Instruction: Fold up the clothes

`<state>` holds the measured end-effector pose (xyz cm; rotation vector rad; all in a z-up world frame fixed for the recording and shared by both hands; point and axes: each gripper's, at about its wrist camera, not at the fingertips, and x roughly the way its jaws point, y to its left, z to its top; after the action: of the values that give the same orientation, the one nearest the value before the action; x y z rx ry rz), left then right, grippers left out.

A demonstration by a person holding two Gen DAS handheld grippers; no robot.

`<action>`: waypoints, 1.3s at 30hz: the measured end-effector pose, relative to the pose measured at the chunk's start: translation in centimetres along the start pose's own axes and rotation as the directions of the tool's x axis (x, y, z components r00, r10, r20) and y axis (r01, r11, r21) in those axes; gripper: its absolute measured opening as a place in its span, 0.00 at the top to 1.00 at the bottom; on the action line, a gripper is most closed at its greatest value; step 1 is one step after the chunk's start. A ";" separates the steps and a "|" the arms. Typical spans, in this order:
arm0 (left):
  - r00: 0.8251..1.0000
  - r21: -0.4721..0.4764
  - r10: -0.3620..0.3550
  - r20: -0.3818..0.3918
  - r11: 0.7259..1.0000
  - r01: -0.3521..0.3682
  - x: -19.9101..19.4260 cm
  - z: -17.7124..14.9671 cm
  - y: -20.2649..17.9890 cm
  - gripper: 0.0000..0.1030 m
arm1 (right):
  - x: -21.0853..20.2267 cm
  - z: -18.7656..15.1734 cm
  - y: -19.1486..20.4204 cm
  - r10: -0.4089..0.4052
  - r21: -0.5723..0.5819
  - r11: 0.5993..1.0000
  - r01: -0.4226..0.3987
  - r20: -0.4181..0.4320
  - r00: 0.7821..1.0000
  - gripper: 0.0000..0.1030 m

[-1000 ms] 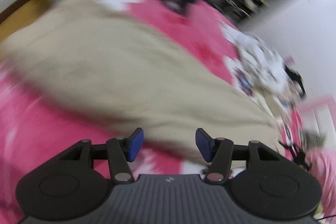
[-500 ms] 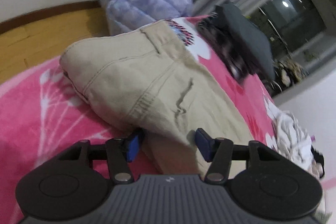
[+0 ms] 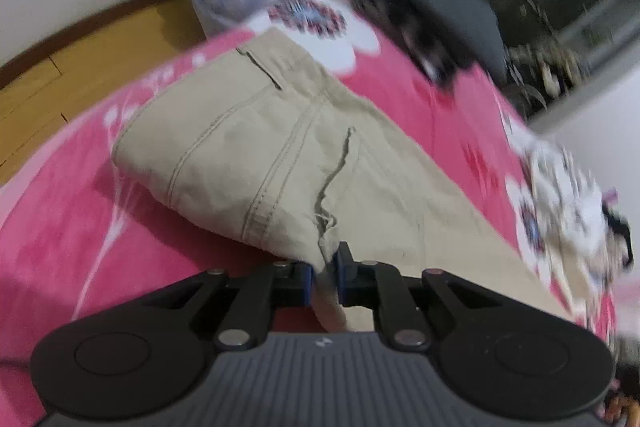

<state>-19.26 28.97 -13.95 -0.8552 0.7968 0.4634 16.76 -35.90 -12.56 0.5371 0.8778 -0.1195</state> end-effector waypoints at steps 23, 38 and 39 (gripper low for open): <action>0.985 0.748 -0.051 0.166 0.657 -0.092 -3.7 0.9 -7.7 0.44 | -10.0 -11.0 15.3 0.111 -0.861 0.506 -0.061 -0.006 0.994 0.55; 0.947 0.931 -0.183 -0.263 0.208 0.299 13.1 -1.5 -21.3 0.47 | 1.9 -16.5 24.4 0.131 -0.949 0.056 -0.312 -0.303 0.944 0.57; 0.945 0.931 -0.175 -0.277 0.192 0.309 13.8 -1.4 -21.5 0.49 | 2.5 -16.5 24.8 0.118 -0.945 0.037 -0.326 -0.320 0.940 0.57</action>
<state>2.70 15.98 -14.79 0.2489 0.8367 -0.4400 14.63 -6.12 -13.12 -0.7247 0.7937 0.8609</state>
